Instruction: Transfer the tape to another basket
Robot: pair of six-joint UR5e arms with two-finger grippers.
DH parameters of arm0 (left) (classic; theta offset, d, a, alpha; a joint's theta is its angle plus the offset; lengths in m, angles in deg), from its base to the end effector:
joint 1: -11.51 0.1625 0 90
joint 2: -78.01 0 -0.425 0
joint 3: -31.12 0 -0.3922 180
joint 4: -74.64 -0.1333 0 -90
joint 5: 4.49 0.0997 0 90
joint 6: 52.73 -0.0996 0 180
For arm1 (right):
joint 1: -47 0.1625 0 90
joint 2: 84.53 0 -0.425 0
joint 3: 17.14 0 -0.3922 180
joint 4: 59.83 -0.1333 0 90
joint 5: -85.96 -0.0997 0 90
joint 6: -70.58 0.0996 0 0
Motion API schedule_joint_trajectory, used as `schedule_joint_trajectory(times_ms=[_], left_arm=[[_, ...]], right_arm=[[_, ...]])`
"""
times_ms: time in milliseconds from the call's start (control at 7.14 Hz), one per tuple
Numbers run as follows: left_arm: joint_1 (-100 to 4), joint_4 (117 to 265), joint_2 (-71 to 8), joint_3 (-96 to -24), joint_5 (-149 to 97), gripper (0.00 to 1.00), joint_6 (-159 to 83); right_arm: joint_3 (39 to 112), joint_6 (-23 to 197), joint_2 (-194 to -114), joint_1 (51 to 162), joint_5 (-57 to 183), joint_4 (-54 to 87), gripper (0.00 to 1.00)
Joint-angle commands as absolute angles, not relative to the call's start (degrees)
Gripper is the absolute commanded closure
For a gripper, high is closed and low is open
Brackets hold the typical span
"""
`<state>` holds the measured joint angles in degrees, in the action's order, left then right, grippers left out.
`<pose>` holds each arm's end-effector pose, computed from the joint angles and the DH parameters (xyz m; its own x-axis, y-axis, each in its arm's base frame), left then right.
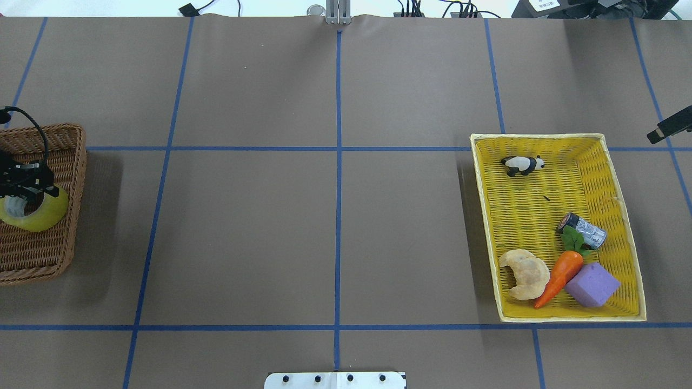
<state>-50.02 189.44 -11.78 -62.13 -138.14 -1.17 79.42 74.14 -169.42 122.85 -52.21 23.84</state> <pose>0.1873 -0.4808 0.5839 0.6301 -0.2182 -0.7452 0.1158 0.9754 -0.1877 -0.0741 -0.5354 0.5388 0.6037 -0.3283 0.7265 0.1954 0.9444 0.2644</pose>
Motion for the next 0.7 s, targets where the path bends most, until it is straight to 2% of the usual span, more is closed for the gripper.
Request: schedule_joint_trajectory(times_ms=[0,280,561], left_arm=[[-53.08,189.34,-11.03,-64.74,-138.52,0.03,-1.93],[-57.55,186.02,-10.40,-72.20,-138.44,0.03,-2.19],[-62.98,180.94,-10.14,-74.69,-138.00,0.02,-21.92]], right_arm=[[79.62,74.36,-169.26,122.85,-53.17,23.84,0.01],[80.93,74.27,-168.56,125.64,-53.43,26.63,0.01],[81.12,74.01,-168.82,128.29,-52.65,29.53,0.01]])
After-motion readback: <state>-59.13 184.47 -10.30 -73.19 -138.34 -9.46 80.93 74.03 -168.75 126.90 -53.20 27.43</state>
